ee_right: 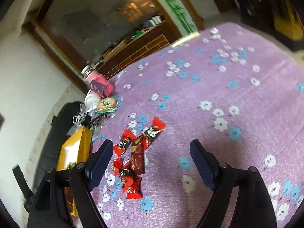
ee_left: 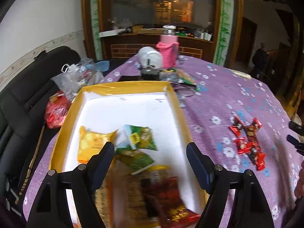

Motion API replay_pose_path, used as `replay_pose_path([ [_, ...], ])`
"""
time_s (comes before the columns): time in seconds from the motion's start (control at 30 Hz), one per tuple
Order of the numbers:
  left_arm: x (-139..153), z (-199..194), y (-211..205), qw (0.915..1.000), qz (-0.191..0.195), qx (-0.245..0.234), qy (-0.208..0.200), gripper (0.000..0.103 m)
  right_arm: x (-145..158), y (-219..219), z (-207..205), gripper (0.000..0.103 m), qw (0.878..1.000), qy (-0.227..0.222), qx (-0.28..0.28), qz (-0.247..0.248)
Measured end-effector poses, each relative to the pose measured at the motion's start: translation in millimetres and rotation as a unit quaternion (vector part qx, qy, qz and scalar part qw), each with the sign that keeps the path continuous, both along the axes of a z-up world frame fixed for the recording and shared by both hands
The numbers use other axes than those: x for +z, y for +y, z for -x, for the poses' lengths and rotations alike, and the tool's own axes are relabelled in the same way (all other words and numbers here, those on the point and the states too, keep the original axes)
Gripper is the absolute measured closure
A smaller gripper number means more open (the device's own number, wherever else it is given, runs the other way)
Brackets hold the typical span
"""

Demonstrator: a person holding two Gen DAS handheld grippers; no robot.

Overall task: Organize snacks
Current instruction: 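Move both grippers to the red candies and grasp one with the left gripper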

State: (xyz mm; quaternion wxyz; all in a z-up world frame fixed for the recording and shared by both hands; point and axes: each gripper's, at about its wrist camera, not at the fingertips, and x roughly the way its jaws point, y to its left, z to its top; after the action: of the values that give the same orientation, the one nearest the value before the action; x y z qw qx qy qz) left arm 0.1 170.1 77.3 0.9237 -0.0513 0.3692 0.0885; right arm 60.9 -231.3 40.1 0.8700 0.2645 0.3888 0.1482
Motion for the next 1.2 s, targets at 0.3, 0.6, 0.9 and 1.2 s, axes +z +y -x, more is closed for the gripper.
replay_pose_path([
  [0.3,13,5,-38,0.9975,0.018,-0.065,-0.021,0.041,-21,42,-5,0.047,0.998,0.026,0.062,0.016],
  [0.6,8,1,-60,0.9943,0.039,-0.099,-0.006,0.055,-34,85,-6,0.055,0.991,0.023,0.107,0.074],
  [0.9,-18,-32,-115,0.9689,0.140,-0.182,0.092,0.055,-32,35,-11,0.055,0.999,0.033,0.018,-0.001],
  [1.2,-51,-76,-158,0.9671,0.152,-0.138,0.151,0.055,-23,16,-8,0.055,0.999,0.018,-0.006,-0.027],
])
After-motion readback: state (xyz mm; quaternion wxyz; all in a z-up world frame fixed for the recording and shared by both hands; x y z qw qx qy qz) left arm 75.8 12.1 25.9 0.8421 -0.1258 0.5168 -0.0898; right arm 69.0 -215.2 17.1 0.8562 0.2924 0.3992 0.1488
